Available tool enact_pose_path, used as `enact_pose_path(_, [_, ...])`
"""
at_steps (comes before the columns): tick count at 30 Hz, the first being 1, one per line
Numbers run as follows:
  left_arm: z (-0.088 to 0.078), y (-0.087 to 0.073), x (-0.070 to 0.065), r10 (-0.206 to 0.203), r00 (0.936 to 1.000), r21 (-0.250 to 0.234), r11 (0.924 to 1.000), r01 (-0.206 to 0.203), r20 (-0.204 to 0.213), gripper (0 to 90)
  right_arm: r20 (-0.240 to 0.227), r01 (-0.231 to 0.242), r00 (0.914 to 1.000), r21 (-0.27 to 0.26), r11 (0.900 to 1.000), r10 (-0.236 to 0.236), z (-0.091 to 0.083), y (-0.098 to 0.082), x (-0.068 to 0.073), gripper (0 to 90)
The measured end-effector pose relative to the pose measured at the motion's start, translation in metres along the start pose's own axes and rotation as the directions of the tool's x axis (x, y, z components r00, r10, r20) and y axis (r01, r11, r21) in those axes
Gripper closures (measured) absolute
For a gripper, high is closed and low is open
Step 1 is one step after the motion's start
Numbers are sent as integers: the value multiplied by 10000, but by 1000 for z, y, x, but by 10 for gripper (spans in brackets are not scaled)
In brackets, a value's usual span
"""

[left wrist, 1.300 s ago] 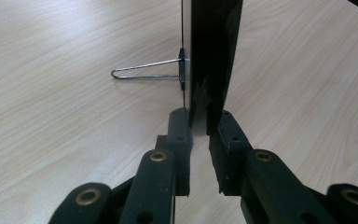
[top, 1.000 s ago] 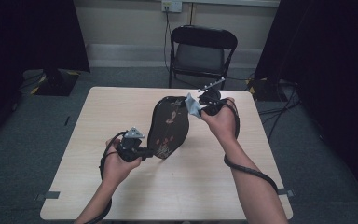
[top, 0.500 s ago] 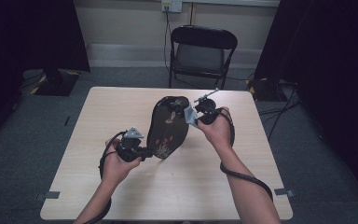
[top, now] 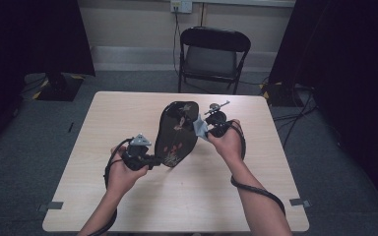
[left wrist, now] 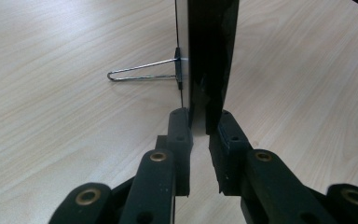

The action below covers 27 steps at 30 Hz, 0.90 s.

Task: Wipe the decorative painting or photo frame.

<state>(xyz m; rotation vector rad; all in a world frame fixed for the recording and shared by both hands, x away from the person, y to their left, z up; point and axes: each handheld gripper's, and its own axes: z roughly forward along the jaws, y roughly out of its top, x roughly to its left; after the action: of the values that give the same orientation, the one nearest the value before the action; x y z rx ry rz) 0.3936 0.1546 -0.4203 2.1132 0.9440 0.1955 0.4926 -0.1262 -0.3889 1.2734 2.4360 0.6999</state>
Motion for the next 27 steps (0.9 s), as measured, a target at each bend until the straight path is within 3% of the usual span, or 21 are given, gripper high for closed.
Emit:
enact_pose_path(13, [0, -2, 0, 53, 10000, -90, 9999, -53, -47, 787, -148, -233, 9996, 440, 9988, 240, 20, -14, -1, 818])
enact_pose_path(27, [-1, -2, -2, -34, 10000, -71, 10000, 34, -66, 787, -678, -200, 9973, 997, 9948, 268, 40, -46, 13, 819])
